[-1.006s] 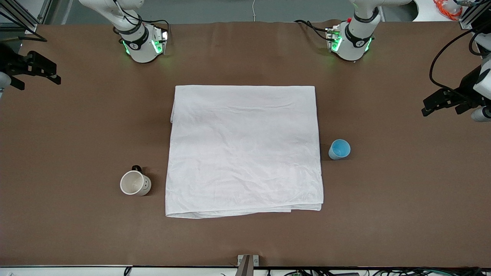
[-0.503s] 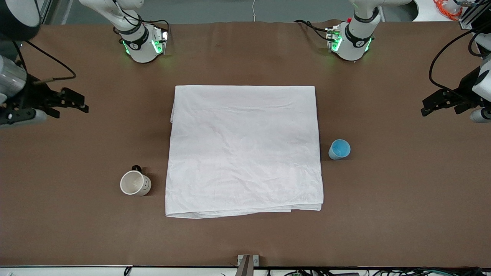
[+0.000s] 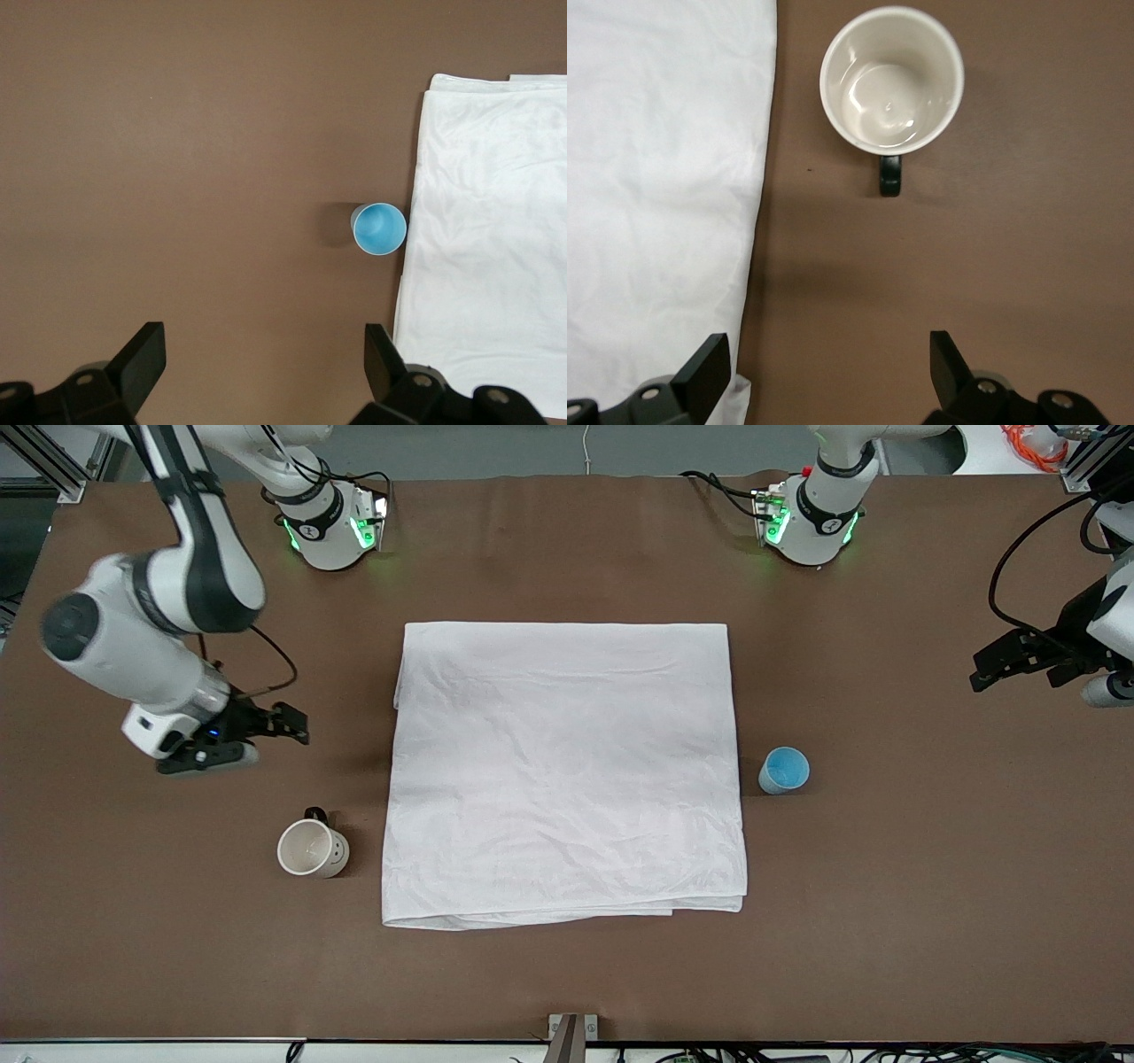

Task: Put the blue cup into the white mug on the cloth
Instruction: 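Lower the right gripper over the white mug while the left gripper reaches the cup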

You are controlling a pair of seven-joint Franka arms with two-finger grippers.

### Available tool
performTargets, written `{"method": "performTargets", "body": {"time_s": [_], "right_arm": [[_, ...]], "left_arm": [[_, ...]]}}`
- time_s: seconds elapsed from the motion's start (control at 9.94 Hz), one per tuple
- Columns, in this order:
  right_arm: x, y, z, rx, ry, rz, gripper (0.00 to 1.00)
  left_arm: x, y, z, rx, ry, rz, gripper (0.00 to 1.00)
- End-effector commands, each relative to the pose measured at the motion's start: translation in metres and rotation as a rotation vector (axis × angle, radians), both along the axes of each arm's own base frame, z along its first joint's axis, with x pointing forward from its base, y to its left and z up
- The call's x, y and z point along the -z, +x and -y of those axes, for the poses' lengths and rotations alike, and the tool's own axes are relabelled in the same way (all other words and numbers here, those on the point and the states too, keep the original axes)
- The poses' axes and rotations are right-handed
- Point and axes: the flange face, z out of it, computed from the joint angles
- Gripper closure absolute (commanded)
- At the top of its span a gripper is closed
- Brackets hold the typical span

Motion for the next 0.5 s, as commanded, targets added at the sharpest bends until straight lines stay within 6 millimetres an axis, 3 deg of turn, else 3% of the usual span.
{"method": "performTargets", "body": {"time_s": [0.0, 0.1, 0.3, 0.4], "right_arm": [[0.052, 0.018, 0.000, 0.032, 0.008, 0.042, 0.02], [0.074, 0.028, -0.004, 0.033, 0.007, 0.065, 0.02], [0.079, 0.041, -0.006, 0.035, 0.011, 0.077, 0.02], [0.082, 0.053, -0.005, 0.037, 0.013, 0.083, 0.02]], "left_arm": [[0.026, 0.019, 0.003, 0.023, 0.007, -0.047, 0.01], [0.034, 0.026, 0.010, 0.036, 0.001, -0.058, 0.01], [0.077, 0.039, 0.047, 0.090, -0.005, -0.129, 0.01], [0.099, 0.043, 0.079, 0.132, -0.005, -0.147, 0.01]]}}
